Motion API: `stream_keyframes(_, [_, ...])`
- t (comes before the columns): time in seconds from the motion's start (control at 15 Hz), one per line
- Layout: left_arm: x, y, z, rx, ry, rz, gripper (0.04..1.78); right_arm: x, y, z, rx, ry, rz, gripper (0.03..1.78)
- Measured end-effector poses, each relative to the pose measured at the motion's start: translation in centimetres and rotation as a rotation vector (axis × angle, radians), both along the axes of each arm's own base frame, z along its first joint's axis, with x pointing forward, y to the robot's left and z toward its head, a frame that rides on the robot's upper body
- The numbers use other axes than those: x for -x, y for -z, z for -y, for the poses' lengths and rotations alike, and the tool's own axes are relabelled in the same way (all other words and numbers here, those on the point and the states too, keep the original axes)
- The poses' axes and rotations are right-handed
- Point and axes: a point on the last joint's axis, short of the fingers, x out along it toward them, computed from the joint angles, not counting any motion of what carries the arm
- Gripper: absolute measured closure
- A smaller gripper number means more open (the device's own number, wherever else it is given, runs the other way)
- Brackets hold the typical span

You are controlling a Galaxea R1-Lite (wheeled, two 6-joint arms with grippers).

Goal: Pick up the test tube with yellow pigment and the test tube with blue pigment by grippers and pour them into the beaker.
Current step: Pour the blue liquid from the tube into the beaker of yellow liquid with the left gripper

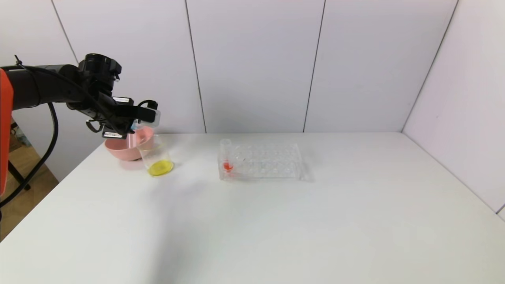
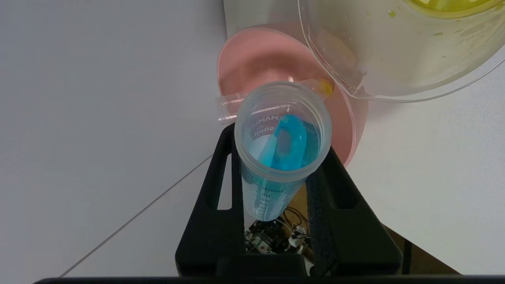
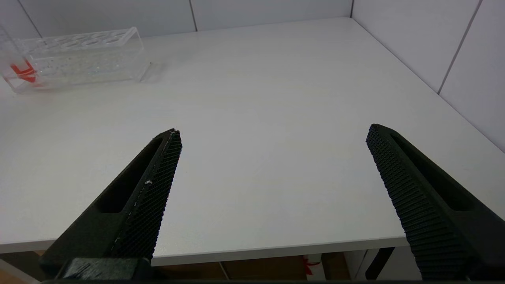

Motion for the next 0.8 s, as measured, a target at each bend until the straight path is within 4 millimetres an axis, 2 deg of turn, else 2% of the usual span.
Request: stream_keyframes(0.8, [0.47, 0.39, 0.60, -0.046, -0.040, -0.064, 1.36, 0.00, 0.00, 0.00, 0.000, 0.000, 0.000, 0.10])
